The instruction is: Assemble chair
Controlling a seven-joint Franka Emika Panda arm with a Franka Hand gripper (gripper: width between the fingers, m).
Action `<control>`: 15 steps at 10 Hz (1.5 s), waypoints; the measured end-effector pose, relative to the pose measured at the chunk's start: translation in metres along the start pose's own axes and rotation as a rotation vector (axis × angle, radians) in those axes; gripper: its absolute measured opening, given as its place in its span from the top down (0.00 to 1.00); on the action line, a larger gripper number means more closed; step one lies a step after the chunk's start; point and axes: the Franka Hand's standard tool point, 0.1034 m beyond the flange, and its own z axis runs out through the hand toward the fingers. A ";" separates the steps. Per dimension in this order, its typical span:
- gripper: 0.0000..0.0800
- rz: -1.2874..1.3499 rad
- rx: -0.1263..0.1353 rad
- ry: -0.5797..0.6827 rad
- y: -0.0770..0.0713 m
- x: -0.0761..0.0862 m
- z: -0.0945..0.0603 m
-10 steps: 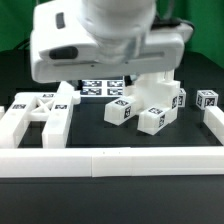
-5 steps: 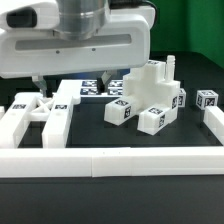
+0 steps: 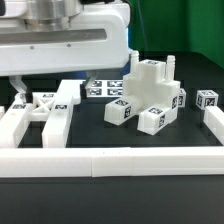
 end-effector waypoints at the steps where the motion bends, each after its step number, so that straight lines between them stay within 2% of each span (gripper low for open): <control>1: 0.19 -0.003 -0.001 -0.001 0.000 0.000 0.001; 4: 0.19 0.013 -0.002 -0.007 0.001 -0.002 0.004; 7: 0.19 0.035 -0.025 -0.010 0.001 -0.003 0.028; 10: 0.19 0.040 -0.047 -0.005 0.007 -0.004 0.052; 13: 0.19 0.044 -0.056 0.007 0.011 -0.006 0.056; 15: 0.53 0.042 -0.055 0.007 0.009 -0.005 0.056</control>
Offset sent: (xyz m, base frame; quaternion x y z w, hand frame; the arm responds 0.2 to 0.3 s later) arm 0.0000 0.0000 0.0000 0.0000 0.0000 0.0000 1.0000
